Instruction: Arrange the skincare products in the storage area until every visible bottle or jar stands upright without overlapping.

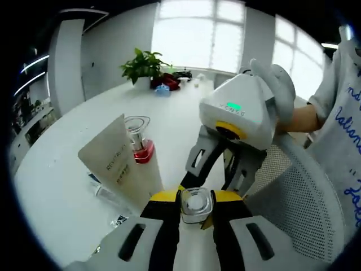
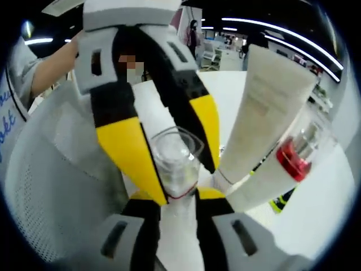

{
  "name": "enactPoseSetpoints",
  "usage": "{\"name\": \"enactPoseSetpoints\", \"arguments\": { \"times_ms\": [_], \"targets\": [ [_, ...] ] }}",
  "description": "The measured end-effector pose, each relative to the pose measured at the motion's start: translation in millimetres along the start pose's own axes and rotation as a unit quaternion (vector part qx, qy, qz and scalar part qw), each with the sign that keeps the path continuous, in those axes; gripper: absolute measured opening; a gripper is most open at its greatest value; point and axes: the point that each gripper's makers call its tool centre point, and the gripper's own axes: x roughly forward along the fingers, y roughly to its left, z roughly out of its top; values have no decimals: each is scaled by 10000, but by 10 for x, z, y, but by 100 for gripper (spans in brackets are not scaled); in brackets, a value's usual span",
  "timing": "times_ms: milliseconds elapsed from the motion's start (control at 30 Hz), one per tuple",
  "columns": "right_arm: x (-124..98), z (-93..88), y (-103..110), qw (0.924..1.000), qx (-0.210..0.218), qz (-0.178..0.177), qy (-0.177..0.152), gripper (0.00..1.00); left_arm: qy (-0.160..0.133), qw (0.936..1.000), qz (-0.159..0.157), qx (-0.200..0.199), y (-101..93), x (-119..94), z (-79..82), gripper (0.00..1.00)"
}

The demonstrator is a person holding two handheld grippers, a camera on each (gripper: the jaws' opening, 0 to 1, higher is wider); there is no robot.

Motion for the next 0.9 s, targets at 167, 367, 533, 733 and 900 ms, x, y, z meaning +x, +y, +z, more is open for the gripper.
{"name": "enactPoseSetpoints", "arguments": {
  "times_ms": [167,367,533,733,900],
  "targets": [
    [24,-29,-10,10000,3,6,75,23,7,10000,8,-32,20,18,-28,18],
    [63,-62,-23,9998,-20,19,175,24,32,10000,50,-58,63,35,-74,17],
    [67,-55,-39,9999,25,16,131,24,-28,9999,62,-99,85,39,-59,18],
    [62,-71,-50,9999,112,-22,83,23,-100,9999,59,-94,100,52,-46,18],
    [48,-98,-70,9998,147,-69,88,23,-172,9998,100,-55,119,45,-20,21]
  ]
}}
